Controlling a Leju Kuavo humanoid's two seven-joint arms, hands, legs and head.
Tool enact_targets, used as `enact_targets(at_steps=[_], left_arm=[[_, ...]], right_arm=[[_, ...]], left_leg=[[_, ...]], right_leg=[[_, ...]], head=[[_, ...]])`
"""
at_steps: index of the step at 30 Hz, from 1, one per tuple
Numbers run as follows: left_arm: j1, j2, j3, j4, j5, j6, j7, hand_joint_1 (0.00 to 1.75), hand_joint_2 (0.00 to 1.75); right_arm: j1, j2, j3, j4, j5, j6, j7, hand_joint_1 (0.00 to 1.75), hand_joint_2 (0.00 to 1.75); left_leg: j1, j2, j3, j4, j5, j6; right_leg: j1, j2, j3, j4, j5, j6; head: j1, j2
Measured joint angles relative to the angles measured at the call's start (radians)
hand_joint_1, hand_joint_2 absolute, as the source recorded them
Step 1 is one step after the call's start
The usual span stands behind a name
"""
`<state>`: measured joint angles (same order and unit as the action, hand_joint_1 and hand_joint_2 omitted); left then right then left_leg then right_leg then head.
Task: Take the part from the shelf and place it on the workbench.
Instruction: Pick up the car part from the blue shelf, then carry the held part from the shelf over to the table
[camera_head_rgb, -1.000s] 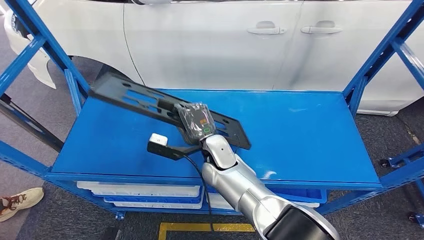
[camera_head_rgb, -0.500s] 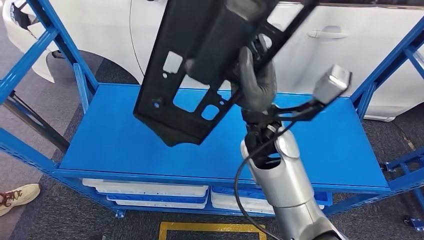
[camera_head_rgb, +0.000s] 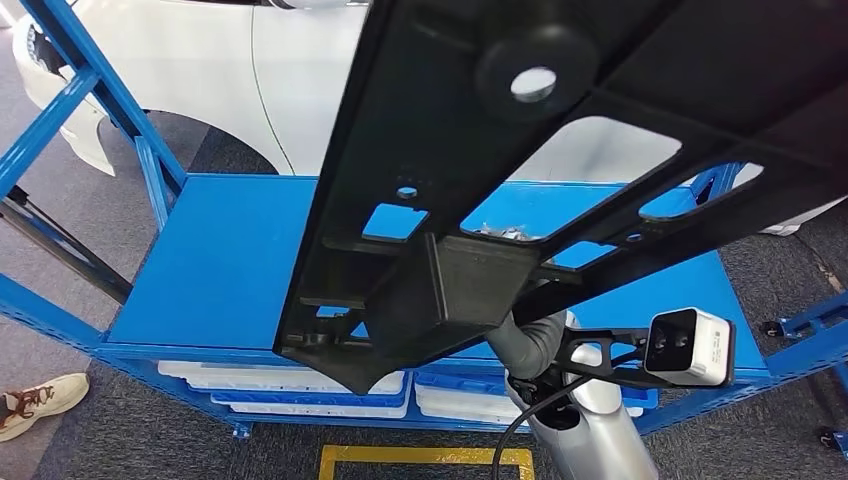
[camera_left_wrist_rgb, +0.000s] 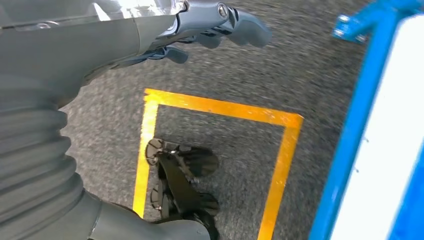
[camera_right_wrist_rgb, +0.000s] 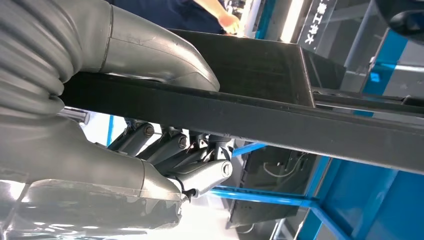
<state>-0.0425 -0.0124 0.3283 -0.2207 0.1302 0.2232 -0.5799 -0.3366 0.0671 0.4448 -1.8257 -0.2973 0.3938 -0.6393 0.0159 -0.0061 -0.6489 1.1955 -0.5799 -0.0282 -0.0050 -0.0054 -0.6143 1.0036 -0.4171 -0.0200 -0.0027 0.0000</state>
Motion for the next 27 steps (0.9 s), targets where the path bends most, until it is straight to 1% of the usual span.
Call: enact_targets(at_steps=[1,2,3,4,5,6,7,8,10,11,12,13,14,15,16,17,18,19,20,21,22,23,24,25,26,27], left_arm=[[0.002,0.001,0.005,0.0,0.002,0.001,0.008,0.0,1.75],[0.005,0.003,0.011,0.001,0.003,0.003,0.016,0.0,1.75],[0.006,0.004,0.015,0.001,0.003,0.005,0.024,0.0,1.75],[0.007,0.005,0.019,0.001,0.003,0.006,0.031,0.0,1.75],[0.007,0.006,0.022,0.001,0.004,0.007,0.039,0.0,1.75],[0.006,0.007,0.024,0.001,0.004,0.007,0.047,0.0,1.75],[0.005,0.008,0.026,0.001,0.004,0.008,0.055,0.0,1.75],[0.004,0.008,0.028,0.001,0.004,0.008,0.065,0.0,1.75],[0.006,0.008,0.033,0.001,0.006,0.008,0.091,0.0,1.75],[0.006,0.008,0.036,0.001,0.006,0.007,0.104,0.0,1.75],[0.006,0.008,0.039,0.002,0.007,0.005,0.117,0.0,1.75],[0.006,0.008,0.041,0.002,0.006,0.004,0.128,0.0,1.75],[0.005,0.007,0.042,0.002,0.006,0.005,0.138,0.0,1.75],[0.006,0.007,0.043,0.002,0.005,0.006,0.149,0.0,1.75],[0.007,0.007,0.043,0.002,0.004,0.009,0.159,0.0,1.75],[0.008,0.007,0.044,0.003,0.002,0.012,0.167,0.0,1.75],[0.009,0.007,0.044,0.003,0.0,0.015,0.172,0.0,1.75],[0.009,0.007,0.044,0.003,-0.002,0.017,0.175,0.0,1.75],[0.009,0.007,0.044,0.003,-0.004,0.018,0.177,0.0,1.75],[0.01,0.005,0.044,0.003,-0.006,0.019,0.177,0.0,1.75],[0.009,0.004,0.044,0.003,-0.007,0.019,0.177,0.0,1.75],[0.009,0.002,0.044,0.003,-0.007,0.018,0.176,0.0,1.75],[0.01,0.001,0.044,0.003,-0.008,0.018,0.175,0.0,1.75],[0.01,0.001,0.044,0.003,-0.008,0.017,0.173,0.0,1.75],[0.011,0.001,0.044,0.003,-0.008,0.015,0.172,0.0,1.75],[0.011,0.001,0.044,0.003,-0.008,0.013,0.17,0.0,1.75]], right_arm=[[0.007,-0.002,0.005,0.0,0.006,-0.002,-0.003,1.75,1.75],[0.013,-0.004,0.008,0.0,0.01,-0.004,-0.004,1.75,1.75],[0.019,-0.005,0.01,0.0,0.013,-0.005,-0.004,1.75,1.75],[0.022,-0.006,0.011,-0.001,0.015,-0.004,-0.003,1.75,1.75],[0.024,-0.006,0.012,-0.002,0.015,-0.002,-0.001,1.75,1.75],[0.025,-0.007,0.012,-0.004,0.015,0.0,0.001,1.75,1.75],[0.025,-0.007,0.012,-0.006,0.015,0.004,0.004,1.75,1.75],[0.025,-0.008,0.012,-0.008,0.015,0.009,0.009,1.75,1.75],[0.024,-0.011,0.012,-0.009,0.014,0.023,0.019,1.75,1.75],[0.024,-0.014,0.012,-0.01,0.013,0.03,0.022,1.75,1.75],[0.023,-0.018,0.011,-0.01,0.011,0.036,0.025,1.75,1.75],[0.021,-0.022,0.01,-0.01,0.009,0.04,0.027,1.75,1.75],[0.02,-0.027,0.009,-0.01,0.007,0.043,0.029,1.75,1.75],[0.019,-0.031,0.007,-0.009,0.005,0.045,0.031,1.75,1.75],[0.018,-0.035,0.006,-0.009,0.004,0.047,0.032,1.75,1.75],[0.018,-0.039,0.005,-0.009,0.002,0.049,0.035,1.75,1.75],[0.018,-0.043,0.005,-0.009,0.001,0.049,0.037,1.75,1.75],[0.017,-0.045,0.004,-0.009,0.001,0.05,0.04,1.75,1.75],[0.015,-0.047,0.003,-0.009,0.0,0.05,0.044,1.75,1.75],[0.011,-0.048,0.002,-0.01,-0.001,0.05,0.049,1.75,1.75],[0.007,-0.049,0.0,-0.01,-0.002,0.049,0.053,1.75,1.75],[0.003,-0.05,-0.002,-0.011,-0.004,0.049,0.057,1.75,1.75],[0.0,-0.05,-0.005,-0.012,-0.005,0.048,0.06,1.75,1.75],[-0.001,-0.051,-0.007,-0.013,-0.006,0.048,0.063,1.75,1.75],[-0.001,-0.051,-0.009,-0.013,-0.007,0.047,0.066,1.75,1.75],[-0.002,-0.051,-0.009,-0.013,-0.007,0.046,0.068,1.75,1.75]], left_leg=[[0.001,0.0,-0.019,0.057,-0.027,-0.003],[0.001,0.0,-0.026,0.088,-0.038,-0.005],[0.002,0.0,-0.014,0.081,-0.029,-0.006],[0.003,0.0,0.017,0.035,-0.005,-0.006],[0.004,0.0,0.06,-0.036,0.022,-0.005],[0.003,-0.001,0.097,-0.101,0.042,-0.002],[0.002,-0.002,0.122,-0.148,0.056,0.003],[-0.001,-0.003,0.132,-0.171,0.06,0.01],[-0.004,-0.004,0.126,-0.174,0.071,0.025],[-0.004,-0.002,0.123,-0.176,0.079,0.033],[-0.003,0.0,0.118,-0.179,0.088,0.041],[-0.001,0.002,0.11,-0.182,0.099,0.048],[0.0,0.003,0.101,-0.182,0.109,0.053],[-0.001,0.004,0.088,-0.182,0.118,0.056],[-0.002,0.004,0.075,-0.181,0.127,0.057],[-0.003,0.004,0.062,-0.18,0.135,0.057],[-0.003,0.004,0.05,-0.178,0.143,0.056],[-0.004,0.004,0.039,-0.177,0.151,0.055],[-0.005,0.004,0.03,-0.175,0.158,0.053],[-0.006,0.003,0.023,-0.175,0.165,0.051],[-0.006,0.003,0.018,-0.175,0.172,0.047],[-0.006,0.003,0.016,-0.176,0.179,0.042],[-0.005,0.003,0.015,-0.178,0.187,0.036],[-0.004,0.003,0.014,-0.183,0.196,0.029],[-0.004,0.003,0.012,-0.187,0.202,0.024],[-0.004,0.003,0.007,-0.184,0.194,0.019]], right_leg=[[0.001,-0.001,-0.003,0.001,0.002,-0.001],[0.001,-0.001,-0.007,0.002,0.005,-0.001],[0.001,-0.001,-0.011,0.004,0.007,0.001],[0.001,-0.001,-0.016,0.007,0.01,0.003],[0.0,-0.001,-0.02,0.012,0.012,0.006],[0.002,0.0,-0.025,0.017,0.014,0.009],[0.003,0.0,-0.028,0.021,0.017,0.014],[0.004,0.001,-0.031,0.023,0.021,0.02],[0.003,0.002,-0.033,0.019,0.033,0.034],[0.001,0.003,-0.035,0.02,0.032,0.041],[-0.001,0.004,-0.041,0.032,0.017,0.046],[-0.002,0.004,-0.054,0.061,-0.014,0.051],[-0.004,0.005,-0.071,0.112,-0.061,0.054],[-0.005,0.005,-0.092,0.18,-0.11,0.057],[-0.006,0.005,-0.108,0.246,-0.149,0.06],[-0.007,0.005,-0.114,0.292,-0.168,0.061],[-0.008,0.005,-0.102,0.305,-0.167,0.061],[-0.008,0.005,-0.07,0.276,-0.148,0.058],[-0.006,0.005,-0.022,0.215,-0.124,0.053],[-0.003,0.005,0.034,0.136,-0.111,0.045],[0.0,0.004,0.081,0.067,-0.102,0.038],[0.004,0.004,0.111,0.019,-0.1,0.033],[0.008,0.004,0.124,-0.007,-0.101,0.029],[0.011,0.003,0.121,-0.012,-0.093,0.026],[0.008,0.002,0.117,-0.019,-0.082,0.021],[0.006,0.0,0.111,-0.027,-0.07,0.015]], head=[[0.0,0.0],[0.0,0.0],[0.0,0.0],[0.0,0.0],[0.0,0.0],[0.0,0.0],[0.001,0.0],[0.001,0.0],[0.002,0.0],[0.001,0.0],[0.002,0.0],[0.003,0.0],[0.004,0.0],[0.005,0.0],[0.005,0.0],[0.005,0.0],[0.005,0.0],[0.005,0.0],[0.005,0.0],[0.005,0.0],[0.004,0.0],[0.004,0.0],[0.006,0.0],[0.007,0.0],[0.009,0.0],[0.009,0.0]])
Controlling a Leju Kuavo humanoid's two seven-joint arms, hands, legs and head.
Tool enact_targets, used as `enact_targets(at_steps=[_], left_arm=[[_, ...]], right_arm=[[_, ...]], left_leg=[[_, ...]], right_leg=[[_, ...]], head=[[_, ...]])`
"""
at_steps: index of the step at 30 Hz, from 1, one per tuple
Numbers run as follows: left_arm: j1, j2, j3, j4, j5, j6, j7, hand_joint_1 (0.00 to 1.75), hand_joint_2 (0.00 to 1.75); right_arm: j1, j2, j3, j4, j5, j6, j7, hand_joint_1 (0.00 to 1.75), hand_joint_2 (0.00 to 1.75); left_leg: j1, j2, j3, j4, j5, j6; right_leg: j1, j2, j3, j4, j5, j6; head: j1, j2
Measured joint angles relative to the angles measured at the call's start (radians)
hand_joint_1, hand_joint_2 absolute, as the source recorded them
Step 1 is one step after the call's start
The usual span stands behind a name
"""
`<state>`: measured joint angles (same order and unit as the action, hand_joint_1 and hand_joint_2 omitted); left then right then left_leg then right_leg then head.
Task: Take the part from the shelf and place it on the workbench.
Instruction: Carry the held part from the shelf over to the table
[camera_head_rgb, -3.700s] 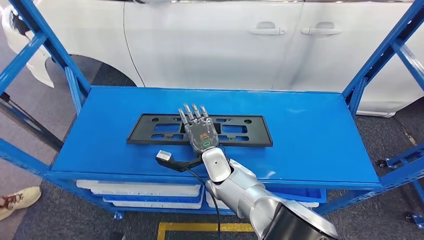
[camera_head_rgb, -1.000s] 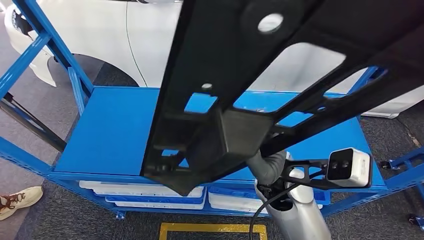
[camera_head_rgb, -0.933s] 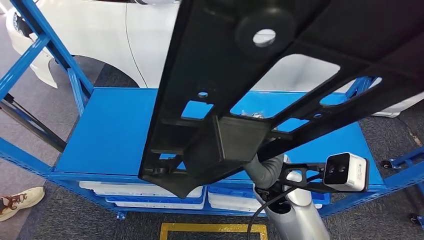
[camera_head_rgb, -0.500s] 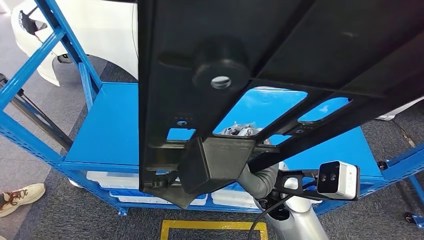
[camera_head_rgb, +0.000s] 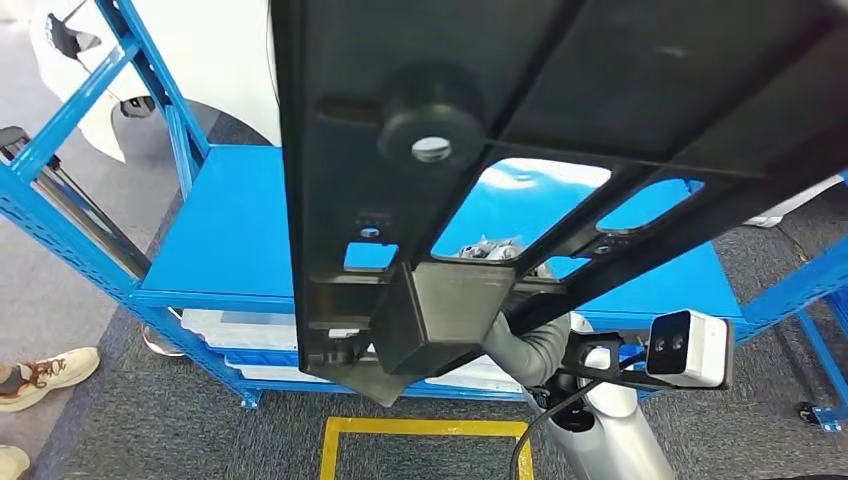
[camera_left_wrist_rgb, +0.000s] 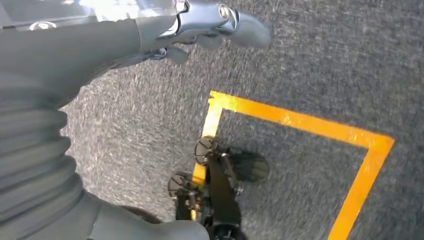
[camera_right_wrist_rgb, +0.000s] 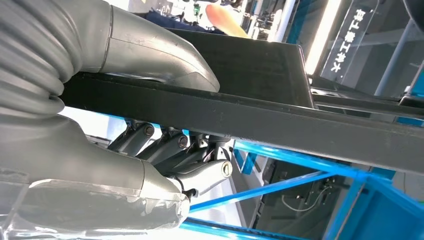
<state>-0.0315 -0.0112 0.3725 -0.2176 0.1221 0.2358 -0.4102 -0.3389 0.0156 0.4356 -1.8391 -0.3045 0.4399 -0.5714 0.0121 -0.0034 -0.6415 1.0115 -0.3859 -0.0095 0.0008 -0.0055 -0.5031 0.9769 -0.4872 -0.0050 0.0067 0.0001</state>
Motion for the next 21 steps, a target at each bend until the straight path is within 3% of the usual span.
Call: enact_targets(at_steps=[2,4,5,6,7,8,9,11,12,14,15,16,17,19,20,21], left_arm=[[0.001,0.0,0.0,0.0,0.0,-0.005,-0.003,0.0,1.75],[0.001,0.0,0.0,0.0,0.0,-0.009,-0.005,0.0,1.75],[0.001,0.0,0.0,0.0,0.0,-0.01,-0.006,0.0,1.75],[0.001,0.0,0.001,0.0,0.0,-0.01,-0.007,0.0,1.75],[0.001,0.0,0.001,0.0,0.0,-0.011,-0.008,0.0,1.75],[0.0,0.001,0.001,0.0,0.0,-0.011,-0.008,0.0,1.75],[-0.001,0.001,0.001,0.0,0.0,-0.012,-0.008,0.0,1.75],[-0.005,0.001,0.001,0.0,0.0,-0.013,-0.008,0.0,1.75],[-0.006,0.002,0.001,0.0,0.0,-0.013,-0.007,0.0,1.75],[-0.006,0.002,0.002,0.0,0.0,-0.013,-0.005,0.0,1.75],[-0.006,0.002,0.003,0.001,0.0,-0.012,-0.003,0.0,1.75],[-0.006,0.002,0.004,0.001,0.0,-0.011,-0.001,0.0,1.75],[-0.006,0.001,0.006,0.001,0.0,-0.009,0.0,0.0,1.75],[-0.006,0.001,0.008,0.001,0.001,-0.007,0.0,0.0,1.75],[-0.006,0.001,0.01,0.001,0.001,-0.006,0.0,0.0,1.75],[-0.005,0.001,0.012,0.001,0.002,-0.005,0.0,0.0,1.75]], right_arm=[[-0.001,0.0,0.0,0.0,0.0,-0.003,0.003,1.75,1.75],[-0.002,0.0,0.0,0.0,-0.001,-0.007,0.005,1.75,1.75],[-0.002,0.0,0.0,0.0,-0.001,-0.008,0.006,1.75,1.75],[-0.002,0.0,0.0,0.0,-0.001,-0.009,0.007,1.75,1.75],[-0.002,0.0,0.0,0.0,-0.001,-0.01,0.01,1.75,1.75],[-0.002,0.0,0.0,0.0,-0.001,-0.011,0.012,1.75,1.75],[-0.003,0.0,0.0,-0.001,-0.001,-0.011,0.015,1.75,1.75],[-0.005,0.0,0.0,-0.003,-0.001,-0.012,0.02,1.75,1.75],[-0.007,0.0,0.0,-0.005,-0.002,-0.013,0.022,1.75,1.75],[-0.01,0.001,0.002,-0.005,-0.002,-0.015,0.025,1.75,1.75],[-0.011,0.001,0.003,-0.005,-0.004,-0.018,0.026,1.75,1.75],[-0.011,0.001,0.004,-0.004,-0.006,-0.02,0.026,1.75,1.75],[-0.012,0.0,0.005,-0.004,-0.008,-0.023,0.026,1.75,1.75],[-0.012,0.0,0.006,-0.001,-0.013,-0.025,0.024,1.75,1.75],[-0.012,0.0,0.006,0.001,-0.015,-0.025,0.022,1.75,1.75],[-0.012,0.0,0.006,0.004,-0.018,-0.024,0.021,1.75,1.75]], left_leg=[[0.0,0.0,-0.023,0.06,-0.072,-0.008],[0.001,0.0,-0.053,0.188,-0.17,-0.016],[0.002,0.0,-0.061,0.245,-0.191,-0.019],[0.002,0.0,-0.058,0.279,-0.19,-0.022],[0.003,0.0,-0.039,0.278,-0.17,-0.024],[0.004,0.0,-0.002,0.243,-0.142,-0.025],[0.006,0.0,0.049,0.179,-0.126,-0.025],[0.004,-0.002,0.14,0.044,-0.133,-0.019],[0.002,-0.003,0.162,0.005,-0.145,-0.013],[0.0,-0.004,0.158,-0.006,-0.144,0.004],[0.0,-0.002,0.152,-0.006,-0.136,0.012],[0.001,0.0,0.143,-0.007,-0.125,0.021],[0.002,0.002,0.132,-0.008,-0.113,0.028],[0.0,0.004,0.104,-0.007,-0.09,0.036],[-0.001,0.004,0.089,-0.005,-0.078,0.037],[-0.002,0.004,0.072,-0.003,-0.067,0.037]], right_leg=[[-0.006,-0.004,-0.02,-0.012,0.028,-0.011],[-0.005,-0.006,-0.047,-0.011,0.05,-0.016],[-0.004,-0.007,-0.061,-0.009,0.06,-0.015],[-0.004,-0.007,-0.076,-0.006,0.069,-0.014],[-0.005,-0.007,-0.092,-0.001,0.079,-0.011],[-0.006,-0.008,-0.107,0.004,0.086,-0.009],[-0.006,-0.007,-0.121,0.012,0.093,-0.005],[-0.004,-0.007,-0.143,0.029,0.104,0.006],[-0.003,-0.007,-0.149,0.035,0.11,0.012],[-0.003,-0.007,-0.153,0.036,0.124,0.024],[-0.006,-0.006,-0.158,0.04,0.119,0.03],[-0.007,-0.005,-0.166,0.056,0.097,0.035],[-0.009,-0.004,-0.179,0.09,0.055,0.04],[-0.012,-0.003,-0.211,0.207,-0.049,0.047],[-0.013,-0.003,-0.221,0.269,-0.08,0.05],[-0.014,-0.003,-0.221,0.31,-0.085,0.05]], head=[[-0.003,0.0],[-0.006,0.0],[-0.006,0.0],[-0.006,0.0],[-0.006,0.0],[-0.006,0.0],[-0.007,0.0],[-0.006,0.0],[-0.006,0.0],[-0.006,0.0],[-0.007,0.0],[-0.006,0.0],[-0.005,0.0],[-0.004,0.0],[-0.004,0.0],[-0.004,0.0]])
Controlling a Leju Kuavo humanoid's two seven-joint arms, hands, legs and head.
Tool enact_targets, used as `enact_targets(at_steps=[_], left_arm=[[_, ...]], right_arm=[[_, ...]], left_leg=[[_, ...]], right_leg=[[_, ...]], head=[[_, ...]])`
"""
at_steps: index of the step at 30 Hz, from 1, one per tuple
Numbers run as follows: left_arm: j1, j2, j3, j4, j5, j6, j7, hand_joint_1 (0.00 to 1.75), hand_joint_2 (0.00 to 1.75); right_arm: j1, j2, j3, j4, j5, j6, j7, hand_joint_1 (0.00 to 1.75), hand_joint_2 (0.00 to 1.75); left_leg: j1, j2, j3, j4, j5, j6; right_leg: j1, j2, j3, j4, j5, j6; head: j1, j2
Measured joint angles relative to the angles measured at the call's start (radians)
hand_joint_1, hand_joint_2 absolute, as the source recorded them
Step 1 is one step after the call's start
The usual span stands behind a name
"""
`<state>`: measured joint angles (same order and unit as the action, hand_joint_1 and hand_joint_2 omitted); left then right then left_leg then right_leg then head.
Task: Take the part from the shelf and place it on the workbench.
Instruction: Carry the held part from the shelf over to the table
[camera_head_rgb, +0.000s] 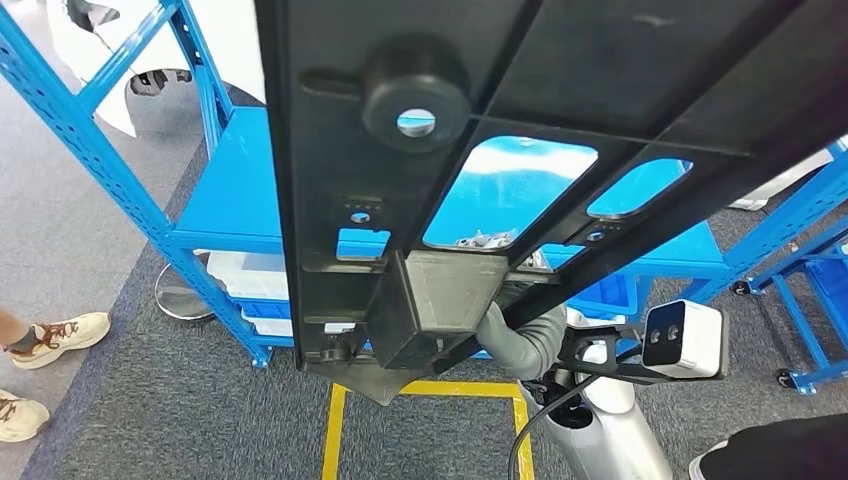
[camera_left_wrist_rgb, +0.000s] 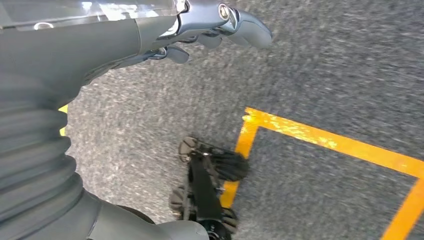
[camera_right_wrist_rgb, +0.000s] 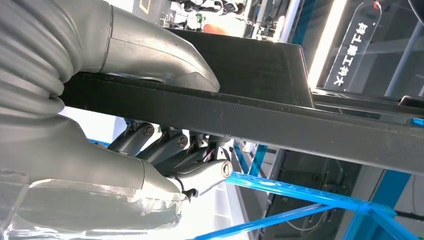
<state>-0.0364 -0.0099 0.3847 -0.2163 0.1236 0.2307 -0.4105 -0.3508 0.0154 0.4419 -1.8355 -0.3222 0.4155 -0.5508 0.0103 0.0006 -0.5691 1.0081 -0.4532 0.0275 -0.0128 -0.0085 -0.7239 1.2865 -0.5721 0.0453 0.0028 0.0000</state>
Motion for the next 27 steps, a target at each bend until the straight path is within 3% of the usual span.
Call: enact_targets(at_steps=[1,3,5,7,9,10,12,14,15,16,17,18,19,21,23,25,27], left_arm=[[0.001,0.0,0.002,0.0,0.0,0.001,-0.001,0.0,1.75],[0.001,-0.001,0.006,0.0,0.0,0.001,-0.002,0.0,1.75],[0.002,-0.003,0.009,0.0,0.0,0.002,-0.006,0.0,1.75],[0.003,-0.005,0.012,0.0,-0.001,0.002,-0.01,0.0,1.75],[0.005,-0.005,0.014,0.0,-0.001,0.001,-0.014,0.0,1.75],[0.007,-0.004,0.014,0.0,-0.001,0.001,-0.015,0.0,1.75],[0.009,-0.004,0.015,0.001,-0.004,0.001,-0.015,0.0,1.75],[0.01,-0.003,0.015,0.001,-0.007,0.0,-0.016,0.0,1.75],[0.011,-0.002,0.015,0.001,-0.009,-0.002,-0.016,0.0,1.75],[0.011,-0.001,0.015,0.001,-0.011,-0.003,-0.016,0.0,1.75],[0.011,0.0,0.015,0.001,-0.014,-0.004,-0.016,0.0,1.75],[0.011,0.0,0.015,0.001,-0.016,-0.005,-0.017,0.0,1.75],[0.01,0.001,0.015,0.001,-0.018,-0.005,-0.017,0.0,1.75],[0.009,0.001,0.016,0.001,-0.018,-0.006,-0.017,0.0,1.75],[0.011,0.002,0.017,0.001,-0.018,-0.008,-0.016,0.0,1.75],[0.012,0.001,0.018,0.001,-0.018,-0.008,-0.015,0.0,1.75],[0.012,0.001,0.02,0.001,-0.017,-0.008,-0.014,0.0,1.75]], right_arm=[[0.0,0.0,0.0,0.003,-0.003,0.001,-0.002,1.75,1.75],[-0.002,0.0,0.001,0.008,-0.008,0.004,-0.005,1.75,1.75],[-0.009,-0.001,0.002,0.011,-0.011,0.01,-0.007,1.75,1.75],[-0.018,-0.001,0.004,0.013,-0.013,0.015,-0.012,1.75,1.75],[-0.024,-0.001,0.006,0.015,-0.015,0.015,-0.017,1.75,1.75],[-0.026,-0.001,0.007,0.016,-0.015,0.015,-0.02,1.75,1.75],[-0.029,-0.001,0.011,0.017,-0.016,0.014,-0.027,1.75,1.75],[-0.028,-0.001,0.012,0.017,-0.017,0.014,-0.031,1.75,1.75],[-0.027,-0.001,0.012,0.017,-0.017,0.014,-0.033,1.75,1.75],[-0.026,-0.001,0.012,0.016,-0.016,0.014,-0.035,1.75,1.75],[-0.024,-0.002,0.012,0.016,-0.015,0.014,-0.039,1.75,1.75],[-0.022,-0.002,0.012,0.015,-0.012,0.016,-0.044,1.75,1.75],[-0.019,-0.002,0.012,0.013,-0.008,0.017,-0.049,1.75,1.75],[-0.014,-0.003,0.013,0.007,0.002,0.02,-0.061,1.75,1.75],[-0.012,-0.004,0.014,0.002,0.012,0.022,-0.07,1.75,1.75],[-0.01,-0.004,0.016,0.0,0.017,0.022,-0.076,1.75,1.75],[-0.009,-0.005,0.017,-0.003,0.02,0.021,-0.078,1.75,1.75]], left_leg=[[-0.001,0.0,-0.016,0.003,0.01,-0.001],[-0.003,-0.001,-0.043,0.008,0.027,-0.004],[-0.005,-0.002,-0.059,0.011,0.043,-0.01],[-0.003,-0.001,-0.065,0.006,0.061,-0.022],[0.0,-0.002,-0.068,-0.001,0.072,-0.034],[0.0,-0.002,-0.073,0.008,0.057,-0.038],[0.002,-0.003,-0.095,0.079,-0.024,-0.045],[0.004,-0.003,-0.124,0.205,-0.111,-0.053],[0.005,-0.002,-0.128,0.255,-0.123,-0.057],[0.006,-0.002,-0.121,0.28,-0.112,-0.061],[0.009,-0.002,-0.097,0.269,-0.083,-0.064],[0.012,-0.002,-0.057,0.223,-0.053,-0.067],[0.015,-0.002,-0.007,0.156,-0.046,-0.069],[0.014,-0.003,0.074,0.035,-0.069,-0.062],[0.009,-0.003,0.091,-0.003,-0.088,-0.047],[0.01,0.0,0.081,-0.003,-0.076,-0.03],[0.012,0.003,0.068,-0.005,-0.059,-0.017]], right_leg=[[0.0,0.0,0.015,0.009,0.016,-0.001],[0.003,0.001,0.096,-0.074,0.066,-0.013],[0.01,0.003,0.196,-0.217,0.069,-0.03],[0.017,0.004,0.236,-0.292,0.057,-0.04],[0.017,0.001,0.229,-0.307,0.076,-0.048],[0.015,-0.001,0.224,-0.314,0.089,-0.054],[0.01,-0.005,0.205,-0.322,0.114,-0.064],[0.01,-0.005,0.177,-0.319,0.134,-0.067],[0.01,-0.006,0.161,-0.316,0.144,-0.066],[0.009,-0.006,0.145,-0.312,0.154,-0.064],[0.008,-0.006,0.128,-0.307,0.162,-0.061],[0.007,-0.006,0.112,-0.3,0.169,-0.057],[0.007,-0.006,0.098,-0.291,0.175,-0.052],[0.009,-0.005,0.078,-0.273,0.182,-0.042],[0.01,-0.005,0.074,-0.266,0.192,-0.03],[0.006,-0.004,0.068,-0.258,0.189,-0.018],[0.002,-0.002,0.036,-0.187,0.132,-0.008]], head=[[0.0,0.0],[0.0,0.0],[-0.001,0.0],[0.001,0.0],[0.003,0.0],[0.003,0.0],[-0.001,0.0],[-0.004,0.0],[-0.003,0.0],[-0.004,0.0],[-0.004,0.0],[-0.004,0.0],[-0.005,0.0],[-0.003,0.0],[-0.001,0.0],[-0.002,0.0],[0.002,0.0]])
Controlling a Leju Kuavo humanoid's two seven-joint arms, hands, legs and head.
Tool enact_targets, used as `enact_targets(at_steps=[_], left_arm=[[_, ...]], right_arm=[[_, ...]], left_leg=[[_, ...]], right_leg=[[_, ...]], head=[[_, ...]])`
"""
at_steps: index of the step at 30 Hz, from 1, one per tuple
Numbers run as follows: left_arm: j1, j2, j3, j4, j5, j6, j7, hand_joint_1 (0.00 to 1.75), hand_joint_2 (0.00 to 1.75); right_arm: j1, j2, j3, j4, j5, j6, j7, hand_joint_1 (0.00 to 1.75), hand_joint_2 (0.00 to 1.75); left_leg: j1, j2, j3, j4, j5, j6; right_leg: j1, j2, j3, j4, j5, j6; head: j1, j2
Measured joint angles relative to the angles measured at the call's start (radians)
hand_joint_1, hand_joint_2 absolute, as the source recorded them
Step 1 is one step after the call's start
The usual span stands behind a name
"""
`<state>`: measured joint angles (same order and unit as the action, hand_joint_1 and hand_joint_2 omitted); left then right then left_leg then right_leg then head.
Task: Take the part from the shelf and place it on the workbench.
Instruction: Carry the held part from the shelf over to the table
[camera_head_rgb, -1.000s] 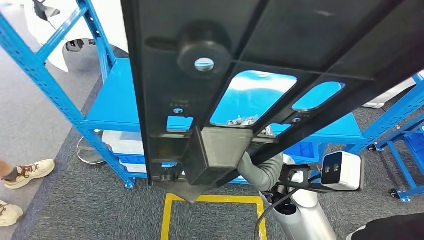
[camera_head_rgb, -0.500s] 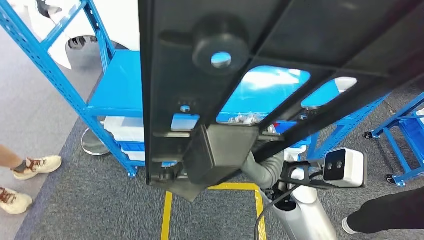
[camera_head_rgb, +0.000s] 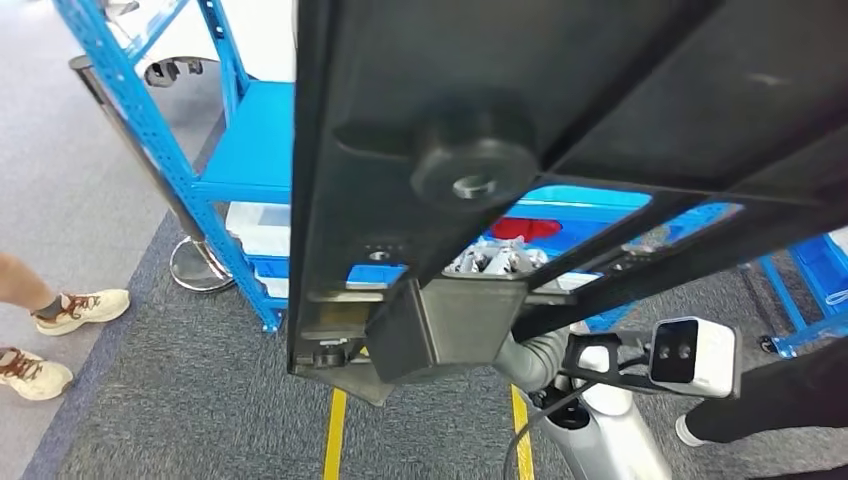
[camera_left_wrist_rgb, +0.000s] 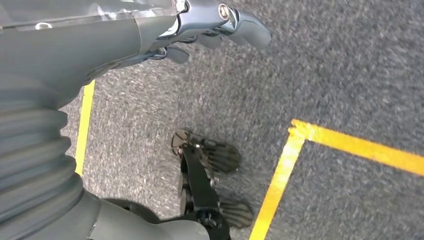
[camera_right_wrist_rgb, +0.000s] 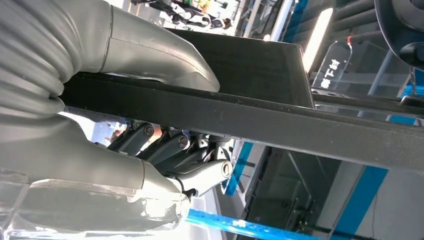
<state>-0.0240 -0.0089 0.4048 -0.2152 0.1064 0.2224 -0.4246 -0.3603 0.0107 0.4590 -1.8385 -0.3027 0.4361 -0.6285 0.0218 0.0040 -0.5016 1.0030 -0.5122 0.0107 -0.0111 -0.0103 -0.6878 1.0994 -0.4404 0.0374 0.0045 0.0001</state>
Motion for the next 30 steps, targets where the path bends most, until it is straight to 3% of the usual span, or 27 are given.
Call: enact_targets(at_steps=[2,3,4,5,7,9,12,14,15,17,19,20,21,23,25,28,30], left_arm=[[0.001,0.001,0.004,0.0,0.001,0.0,0.001,0.0,1.75],[0.001,0.001,0.006,0.0,0.002,0.001,0.001,0.0,1.75],[0.002,0.001,0.009,0.0,0.001,0.002,0.001,0.0,1.75],[0.003,0.001,0.011,0.0,0.001,0.002,0.002,0.0,1.75],[0.003,0.001,0.015,0.0,0.001,0.003,0.003,0.0,1.75],[0.001,0.001,0.017,0.0,0.001,0.003,0.004,0.0,1.75],[0.0,0.001,0.02,0.0,0.002,-0.002,0.006,0.0,1.75],[0.0,0.002,0.022,0.0,0.004,-0.009,0.007,0.0,1.75],[0.0,0.003,0.023,0.0,0.006,-0.012,0.007,0.0,1.75],[0.001,0.002,0.024,0.0,0.007,-0.015,0.009,0.0,1.75],[0.002,0.002,0.025,0.0,0.008,-0.017,0.01,0.0,1.75],[0.003,0.002,0.025,0.0,0.007,-0.019,0.01,0.0,1.75],[0.003,0.002,0.025,0.0,0.006,-0.021,0.011,0.0,1.75],[0.003,0.002,0.025,0.0,0.004,-0.024,0.012,0.0,1.75],[0.003,0.002,0.026,0.001,0.002,-0.026,0.015,0.0,1.75],[0.003,0.0,0.027,0.002,-0.002,-0.027,0.022,0.0,1.75],[0.001,-0.003,0.027,0.002,-0.007,-0.027,0.028,0.0,1.75]], right_arm=[[0.001,-0.002,0.001,-0.003,0.001,-0.002,0.0,1.75,1.75],[0.002,-0.003,0.001,-0.003,0.002,-0.003,0.0,1.75,1.75],[0.003,-0.005,0.002,-0.004,0.003,-0.004,0.0,1.75,1.75],[0.004,-0.006,0.003,-0.005,0.004,-0.005,0.0,1.75,1.75],[0.004,-0.007,0.005,-0.013,0.005,-0.005,0.001,1.75,1.75],[0.004,-0.007,0.007,-0.023,0.005,-0.005,0.003,1.75,1.75],[0.005,-0.008,0.009,-0.032,0.005,-0.005,0.006,1.75,1.75],[0.006,-0.008,0.01,-0.035,0.005,-0.004,0.006,1.75,1.75],[0.007,-0.008,0.01,-0.036,0.005,-0.003,0.005,1.75,1.75],[0.012,-0.009,0.01,-0.036,0.003,-0.003,0.003,1.75,1.75],[0.019,-0.011,0.01,-0.036,0.003,-0.002,0.001,1.75,1.75],[0.021,-0.012,0.01,-0.036,0.004,-0.002,0.0,1.75,1.75],[0.022,-0.013,0.011,-0.036,0.006,-0.002,0.0,1.75,1.75],[0.022,-0.014,0.011,-0.037,0.01,-0.003,-0.001,1.75,1.75],[0.021,-0.014,0.012,-0.041,0.014,-0.008,-0.001,1.75,1.75],[0.021,-0.014,0.014,-0.052,0.021,-0.022,0.0,1.75,1.75],[0.022,-0.016,0.015,-0.068,0.026,-0.037,0.0,1.75,1.75]], left_leg=[[-0.001,0.001,-0.018,0.001,0.015,0.004],[-0.002,0.001,-0.027,0.002,0.021,0.004],[-0.003,0.001,-0.033,0.003,0.027,0.003],[-0.003,0.001,-0.038,0.003,0.03,0.002],[-0.004,-0.001,-0.041,0.003,0.035,-0.001],[-0.007,-0.001,-0.046,0.005,0.038,-0.009],[-0.008,0.003,-0.052,0.004,0.044,-0.026],[-0.008,0.005,-0.062,0.026,0.024,-0.035],[-0.007,0.004,-0.079,0.064,-0.002,-0.037],[-0.006,0.003,-0.135,0.192,-0.069,-0.041],[-0.005,0.003,-0.174,0.282,-0.095,-0.044],[-0.005,0.002,-0.168,0.274,-0.079,-0.045],[-0.004,-0.002,-0.143,0.228,-0.048,-0.044],[-0.001,-0.033,-0.074,0.092,0.009,-0.04],[-0.001,-0.061,-0.042,0.021,0.023,-0.034],[-0.003,-0.041,-0.042,0.012,0.028,-0.021],[0.002,-0.019,-0.041,0.003,0.037,-0.008]], right_leg=[[-0.002,0.001,-0.052,0.138,-0.083,0.007],[-0.002,0.001,-0.068,0.193,-0.108,0.009],[-0.002,0.001,-0.066,0.213,-0.113,0.009],[-0.002,0.001,-0.043,0.191,-0.099,0.006],[0.002,0.002,0.045,0.055,-0.045,-0.007],[0.008,0.003,0.111,-0.061,-0.017,-0.021],[0.011,0.007,0.118,-0.092,-0.013,-0.035],[0.006,0.01,0.12,-0.106,-0.003,-0.047],[0.003,0.012,0.121,-0.112,0.002,-0.052],[0.006,0.018,0.117,-0.112,0.006,-0.058],[0.008,0.029,0.11,-0.106,0.007,-0.059],[0.008,0.037,0.106,-0.101,0.008,-0.059],[0.008,0.045,0.104,-0.097,0.008,-0.058],[0.01,0.062,0.098,-0.087,0.007,-0.053],[0.009,0.079,0.088,-0.079,0.01,-0.042],[0.006,0.097,0.075,-0.076,0.017,-0.024],[0.007,0.07,0.05,-0.029,-0.015,-0.013]], head=[[0.003,0.0],[0.003,0.0],[0.003,0.0],[0.003,0.0],[0.003,0.0],[0.003,0.0],[0.002,0.0],[0.001,0.0],[0.001,0.0],[0.001,0.0],[0.001,0.0],[0.001,0.0],[0.001,0.0],[0.001,0.0],[0.002,0.0],[0.001,0.0],[0.008,0.0]])
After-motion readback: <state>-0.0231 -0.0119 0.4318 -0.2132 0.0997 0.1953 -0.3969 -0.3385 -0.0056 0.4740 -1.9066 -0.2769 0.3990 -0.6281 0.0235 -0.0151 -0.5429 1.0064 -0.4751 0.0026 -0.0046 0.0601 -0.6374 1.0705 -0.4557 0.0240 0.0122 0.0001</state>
